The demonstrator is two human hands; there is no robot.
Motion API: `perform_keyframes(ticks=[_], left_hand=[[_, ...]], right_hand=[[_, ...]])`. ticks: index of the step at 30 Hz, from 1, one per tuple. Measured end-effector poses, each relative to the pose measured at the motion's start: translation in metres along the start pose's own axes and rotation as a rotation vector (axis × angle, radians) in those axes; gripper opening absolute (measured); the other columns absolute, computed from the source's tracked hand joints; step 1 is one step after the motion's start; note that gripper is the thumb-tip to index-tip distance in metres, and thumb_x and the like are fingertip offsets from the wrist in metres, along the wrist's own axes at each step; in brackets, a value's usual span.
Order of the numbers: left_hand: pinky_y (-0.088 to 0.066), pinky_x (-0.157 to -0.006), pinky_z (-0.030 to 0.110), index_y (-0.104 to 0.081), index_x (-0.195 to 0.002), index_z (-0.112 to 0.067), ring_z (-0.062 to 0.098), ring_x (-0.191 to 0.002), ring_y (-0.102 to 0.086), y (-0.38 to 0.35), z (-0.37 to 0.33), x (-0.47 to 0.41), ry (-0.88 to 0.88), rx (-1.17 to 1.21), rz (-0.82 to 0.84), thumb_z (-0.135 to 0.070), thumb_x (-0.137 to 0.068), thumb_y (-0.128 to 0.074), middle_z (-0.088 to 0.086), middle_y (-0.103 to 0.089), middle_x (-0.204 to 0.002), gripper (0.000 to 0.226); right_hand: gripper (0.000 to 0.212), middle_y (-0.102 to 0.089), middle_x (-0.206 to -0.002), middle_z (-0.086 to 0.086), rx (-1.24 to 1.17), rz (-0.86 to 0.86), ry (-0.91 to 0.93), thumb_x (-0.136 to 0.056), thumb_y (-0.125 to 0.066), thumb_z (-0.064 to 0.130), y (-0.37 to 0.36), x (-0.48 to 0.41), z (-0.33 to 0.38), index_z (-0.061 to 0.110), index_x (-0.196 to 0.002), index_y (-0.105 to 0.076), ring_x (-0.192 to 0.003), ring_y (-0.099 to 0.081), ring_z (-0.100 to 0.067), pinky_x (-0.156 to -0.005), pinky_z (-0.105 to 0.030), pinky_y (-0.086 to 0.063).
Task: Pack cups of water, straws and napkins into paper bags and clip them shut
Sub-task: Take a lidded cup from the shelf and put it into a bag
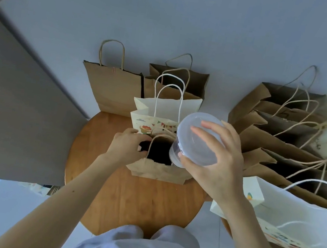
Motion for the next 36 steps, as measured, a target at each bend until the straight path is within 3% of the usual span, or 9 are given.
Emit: perform_keyframes(ticks=[4, 6, 9, 14, 22, 26, 29, 36], left_hand=[[-0.013, -0.111, 0.047, -0.006, -0.149, -0.029, 0.025, -0.143, 0.009, -0.009, -0.007, 0.007, -0.086, -0.218, 0.189, -0.066, -0.064, -0.067, -0.01, -0.009, -0.156, 0.111], [-0.006, -0.113, 0.048, 0.009, -0.148, -0.028, 0.027, -0.14, 0.021, -0.015, -0.008, 0.007, -0.103, -0.253, 0.222, -0.071, -0.062, -0.067, -0.01, 0.007, -0.157, 0.122], [-0.001, -0.114, 0.048, 0.016, -0.146, -0.027, 0.027, -0.138, 0.029, -0.021, -0.009, 0.006, -0.108, -0.244, 0.217, -0.072, -0.061, -0.066, -0.009, 0.016, -0.155, 0.126], [-0.002, -0.115, 0.046, 0.019, -0.145, -0.026, 0.024, -0.137, 0.031, -0.025, -0.007, 0.009, -0.105, -0.16, 0.203, -0.069, -0.062, -0.068, -0.009, 0.015, -0.156, 0.128], [-0.018, -0.114, 0.039, 0.021, -0.145, -0.026, 0.009, -0.139, 0.024, -0.011, 0.002, 0.015, -0.101, 0.11, 0.098, -0.058, -0.058, -0.078, -0.015, 0.009, -0.155, 0.135], [-0.012, -0.116, 0.036, 0.019, -0.146, -0.026, 0.007, -0.138, 0.026, -0.011, 0.012, 0.016, -0.112, 0.197, 0.123, -0.055, -0.058, -0.08, -0.014, 0.011, -0.155, 0.135], [-0.009, -0.116, 0.035, 0.022, -0.144, -0.028, 0.006, -0.137, 0.028, -0.012, 0.018, 0.019, -0.138, 0.218, 0.141, -0.055, -0.06, -0.079, -0.013, 0.009, -0.156, 0.134], [-0.007, -0.115, 0.031, 0.026, -0.142, -0.027, 0.01, -0.138, 0.025, -0.021, 0.014, 0.025, -0.176, 0.167, 0.098, -0.057, -0.065, -0.074, -0.006, 0.001, -0.157, 0.13]], right_hand=[[0.051, -0.058, -0.12, -0.005, 0.015, -0.017, -0.027, -0.07, -0.071, 0.045, 0.006, 0.001, -0.007, 0.021, -0.114, -0.062, -0.114, -0.049, -0.028, -0.092, -0.04, -0.05], [0.052, -0.058, -0.121, -0.006, 0.014, -0.013, -0.037, -0.069, -0.071, 0.045, 0.003, 0.003, -0.011, 0.018, -0.113, -0.064, -0.114, -0.05, -0.029, -0.093, -0.04, -0.05], [0.051, -0.058, -0.121, -0.006, -0.014, -0.004, -0.037, -0.069, -0.072, 0.045, -0.006, 0.008, -0.017, 0.018, -0.113, -0.063, -0.114, -0.049, -0.028, -0.094, -0.037, -0.049], [0.054, -0.055, -0.123, -0.001, -0.062, 0.101, 0.046, -0.069, -0.072, 0.046, -0.036, 0.018, -0.026, 0.026, -0.116, -0.056, -0.117, -0.045, -0.023, -0.099, -0.029, -0.044], [0.053, -0.047, -0.121, 0.005, -0.045, 0.434, 0.212, -0.068, -0.073, 0.039, -0.103, 0.032, -0.021, 0.029, -0.114, -0.05, -0.12, -0.039, -0.027, -0.092, -0.048, -0.045], [0.054, -0.044, -0.128, 0.0, 0.139, 0.751, 0.278, -0.072, -0.064, 0.043, -0.141, 0.038, -0.022, 0.027, -0.122, -0.048, -0.124, -0.03, -0.03, -0.096, -0.052, -0.041], [0.056, -0.03, -0.142, -0.002, 0.316, 1.066, 0.249, -0.085, -0.056, 0.042, -0.169, 0.045, -0.03, 0.026, -0.135, -0.036, -0.133, -0.017, -0.035, -0.106, -0.048, -0.028], [0.067, -0.018, -0.144, -0.007, 0.614, 1.325, 0.318, -0.086, -0.056, 0.044, -0.225, 0.062, -0.044, 0.024, -0.139, -0.021, -0.13, -0.018, -0.044, -0.104, -0.052, -0.026]])
Point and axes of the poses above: each hand's wrist, its own x-axis away from the middle knuckle, its own y-axis out of the back of the hand, z = x × y, the point moved 7 cm from there along -x, towards the middle knuckle
